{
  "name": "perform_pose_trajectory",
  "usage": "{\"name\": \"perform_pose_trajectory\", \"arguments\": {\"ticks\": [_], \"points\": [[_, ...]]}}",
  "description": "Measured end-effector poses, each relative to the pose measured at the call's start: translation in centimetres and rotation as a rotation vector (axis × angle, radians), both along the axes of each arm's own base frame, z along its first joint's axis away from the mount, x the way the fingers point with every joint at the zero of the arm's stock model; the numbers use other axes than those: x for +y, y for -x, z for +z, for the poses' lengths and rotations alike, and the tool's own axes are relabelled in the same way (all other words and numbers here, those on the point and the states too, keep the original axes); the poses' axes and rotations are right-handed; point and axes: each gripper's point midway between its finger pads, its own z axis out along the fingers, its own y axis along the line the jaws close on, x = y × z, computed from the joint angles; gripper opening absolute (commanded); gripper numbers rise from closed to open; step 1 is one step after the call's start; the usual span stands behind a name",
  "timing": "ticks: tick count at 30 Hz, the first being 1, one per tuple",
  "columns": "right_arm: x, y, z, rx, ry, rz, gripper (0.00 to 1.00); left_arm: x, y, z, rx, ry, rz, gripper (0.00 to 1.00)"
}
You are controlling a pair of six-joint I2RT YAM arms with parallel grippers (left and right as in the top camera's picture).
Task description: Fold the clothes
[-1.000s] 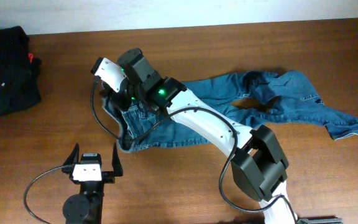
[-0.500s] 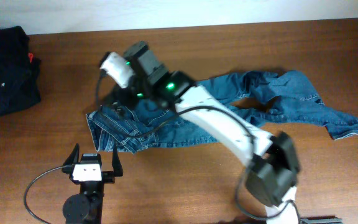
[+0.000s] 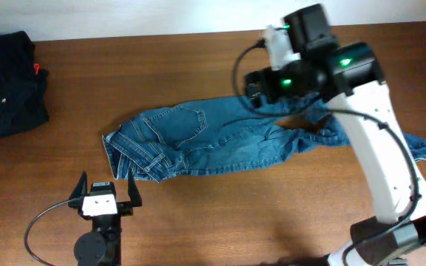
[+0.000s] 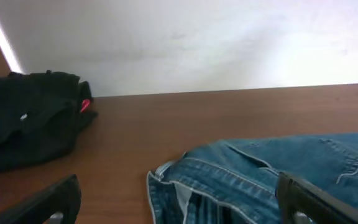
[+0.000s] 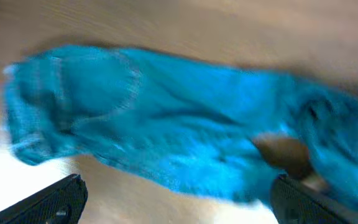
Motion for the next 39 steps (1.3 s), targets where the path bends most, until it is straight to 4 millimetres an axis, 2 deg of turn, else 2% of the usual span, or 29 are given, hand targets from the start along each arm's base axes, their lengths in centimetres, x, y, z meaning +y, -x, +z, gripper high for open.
{"name": "perform_pose_trajectory", "arguments": {"ticks": [4,8,11,16,19,22,26,29,33,35,36,37,38,39], "points": [[-4.3,0.1,-1.1,0.075,0.01,-0.12,0.99,0.2,0.0,1.1,-0.046,0.003,0.014,0.99],[-7.6,0.3,-1.4,0.114,0.015,-0.207,0.99,-0.4,0.0,2.1,-0.089,0.006,-0.022,0.99],[-9.1,0.9,-1.8,0.149,0.018,-0.247,0.99,-2.4,0.0,1.8,-0.069,0.012,-0.137,0.99],[-10.7,1.6,-2.1,0.188,0.02,-0.29,0.99,-4.1,1.0,0.4,0.098,0.068,-0.234,0.99],[-11.6,2.2,-2.3,0.214,0.021,-0.315,0.99,-4.5,2.1,1.8,0.191,0.09,-0.256,0.99],[-12.5,2.6,-2.4,0.237,0.021,-0.343,0.99,-4.7,2.9,4.5,0.263,0.101,-0.267,0.99],[-13.7,2.7,-2.4,0.243,0.013,-0.388,0.98,-5.0,2.3,6.8,0.398,0.115,-0.276,0.99],[-14.9,2.8,-2.5,0.25,0.02,-0.427,0.99,-5.5,1.1,6.4,0.559,0.135,-0.288,0.99],[-16.8,3.1,-3.1,0.264,0.033,-0.48,1.0,-6.6,-1.2,3.6,0.81,0.174,-0.317,0.99],[-17.6,3.3,-3.8,0.281,0.037,-0.499,0.9,-7.4,-2.5,2.1,0.905,0.19,-0.341,0.99],[-17.9,3.5,-4.3,0.294,0.041,-0.505,0.77,-7.9,-3.0,1.3,0.945,0.201,-0.358,0.99],[-18.2,3.8,-4.9,0.313,0.044,-0.515,0.62,-8.5,-3.4,0.7,0.981,0.216,-0.381,0.99],[-18.4,4.0,-5.5,0.331,0.044,-0.523,0.36,-9.1,-3.7,0.2,1.008,0.232,-0.406,0.99],[-18.5,4.2,-6.2,0.348,0.046,-0.523,0.17,-9.7,-4.0,-0.1,1.031,0.251,-0.431,0.99]]}}
